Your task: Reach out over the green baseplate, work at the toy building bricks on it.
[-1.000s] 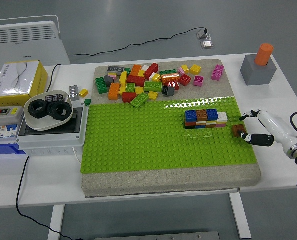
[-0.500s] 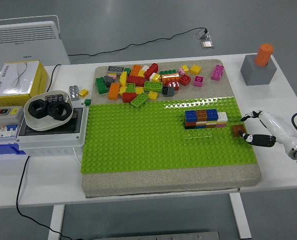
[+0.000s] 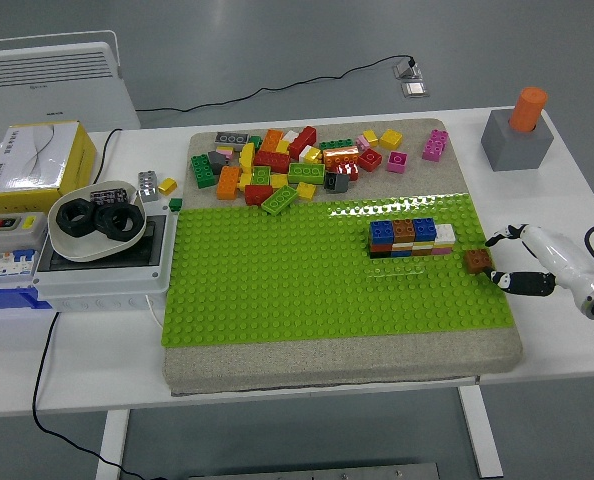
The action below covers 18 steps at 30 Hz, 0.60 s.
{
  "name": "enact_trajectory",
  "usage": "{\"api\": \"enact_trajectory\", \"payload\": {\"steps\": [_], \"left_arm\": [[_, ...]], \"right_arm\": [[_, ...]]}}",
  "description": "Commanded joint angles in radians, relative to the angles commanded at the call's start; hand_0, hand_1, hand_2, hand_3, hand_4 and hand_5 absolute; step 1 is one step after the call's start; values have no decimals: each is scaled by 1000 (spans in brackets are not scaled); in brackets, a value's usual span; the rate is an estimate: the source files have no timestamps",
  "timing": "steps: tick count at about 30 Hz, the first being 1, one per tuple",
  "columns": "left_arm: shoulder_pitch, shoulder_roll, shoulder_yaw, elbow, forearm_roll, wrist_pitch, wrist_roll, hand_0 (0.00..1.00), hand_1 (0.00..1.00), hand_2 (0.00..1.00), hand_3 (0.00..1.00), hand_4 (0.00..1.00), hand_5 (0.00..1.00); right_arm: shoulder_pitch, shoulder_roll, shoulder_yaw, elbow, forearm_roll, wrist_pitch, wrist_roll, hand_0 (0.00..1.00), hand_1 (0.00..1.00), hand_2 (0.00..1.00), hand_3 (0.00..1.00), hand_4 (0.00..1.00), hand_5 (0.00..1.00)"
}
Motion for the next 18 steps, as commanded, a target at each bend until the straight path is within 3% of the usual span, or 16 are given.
{"api": "enact_trajectory", "payload": {"steps": [18], "left_arm": [[-1, 0, 0, 0, -1, -2, -1, 622, 506, 613, 735, 998, 998]], "right_arm": [[28, -5, -28, -2, -7, 25, -10, 856, 829, 812, 666, 723, 245]]}}
